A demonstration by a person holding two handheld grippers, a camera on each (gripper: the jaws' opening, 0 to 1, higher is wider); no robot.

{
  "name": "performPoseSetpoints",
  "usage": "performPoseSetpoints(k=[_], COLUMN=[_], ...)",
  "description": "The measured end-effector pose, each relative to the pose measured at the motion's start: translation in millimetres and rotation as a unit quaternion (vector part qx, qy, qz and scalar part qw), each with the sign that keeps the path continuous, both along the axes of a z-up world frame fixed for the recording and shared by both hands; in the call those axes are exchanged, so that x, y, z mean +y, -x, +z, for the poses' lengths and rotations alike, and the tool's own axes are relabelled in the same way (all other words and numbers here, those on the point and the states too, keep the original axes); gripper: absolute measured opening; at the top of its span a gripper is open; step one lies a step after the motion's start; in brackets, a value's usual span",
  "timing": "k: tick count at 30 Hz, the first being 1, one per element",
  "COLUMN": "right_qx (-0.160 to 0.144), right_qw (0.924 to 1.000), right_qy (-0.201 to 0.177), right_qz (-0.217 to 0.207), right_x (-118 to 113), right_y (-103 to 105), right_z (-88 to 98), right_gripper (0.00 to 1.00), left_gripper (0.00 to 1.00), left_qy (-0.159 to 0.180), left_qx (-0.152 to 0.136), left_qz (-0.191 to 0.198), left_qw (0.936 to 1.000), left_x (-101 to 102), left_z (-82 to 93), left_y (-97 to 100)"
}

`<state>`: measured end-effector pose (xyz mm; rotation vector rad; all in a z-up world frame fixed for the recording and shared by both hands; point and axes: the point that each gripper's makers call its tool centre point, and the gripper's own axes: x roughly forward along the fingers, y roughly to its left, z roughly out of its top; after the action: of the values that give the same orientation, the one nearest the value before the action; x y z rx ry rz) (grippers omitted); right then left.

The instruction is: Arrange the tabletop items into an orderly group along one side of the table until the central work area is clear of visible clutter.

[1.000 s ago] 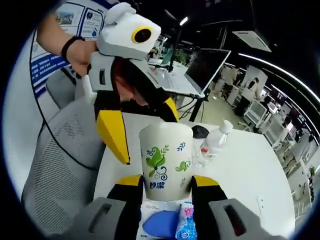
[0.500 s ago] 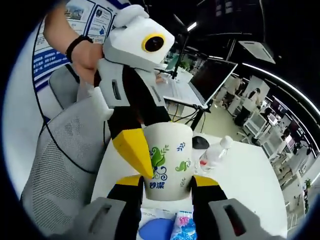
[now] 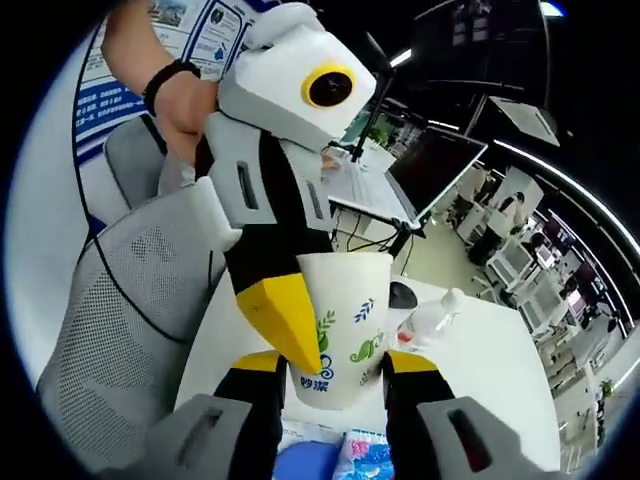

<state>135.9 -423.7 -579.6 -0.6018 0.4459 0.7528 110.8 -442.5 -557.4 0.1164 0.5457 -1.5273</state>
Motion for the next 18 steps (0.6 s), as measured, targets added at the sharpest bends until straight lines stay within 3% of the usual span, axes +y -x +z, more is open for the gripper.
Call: performPoseSetpoints(k=[11,18], right_qx=[0.008,0.020], right_qw=[1.0000,0.9996], right_qy=[-0.002,0.002], right_qz=[-0.005,-0.021], right_x=[-0.6,-8.8], right_y=[1.7,5.2], right_z=[-4.4,-12.5], right_gripper=[0.39,0.52], left_gripper=[0.00,0.00], left_qy=[-0.010,-0.008], left_qx=[-0.003,-0.009], left_qz=[-0.013,-0.010], left_qw=[0.9999,0.9999], left_x=[-1.4,-6.4], left_z=[-4.4,-1.0], left_y=[3.6,-5.4])
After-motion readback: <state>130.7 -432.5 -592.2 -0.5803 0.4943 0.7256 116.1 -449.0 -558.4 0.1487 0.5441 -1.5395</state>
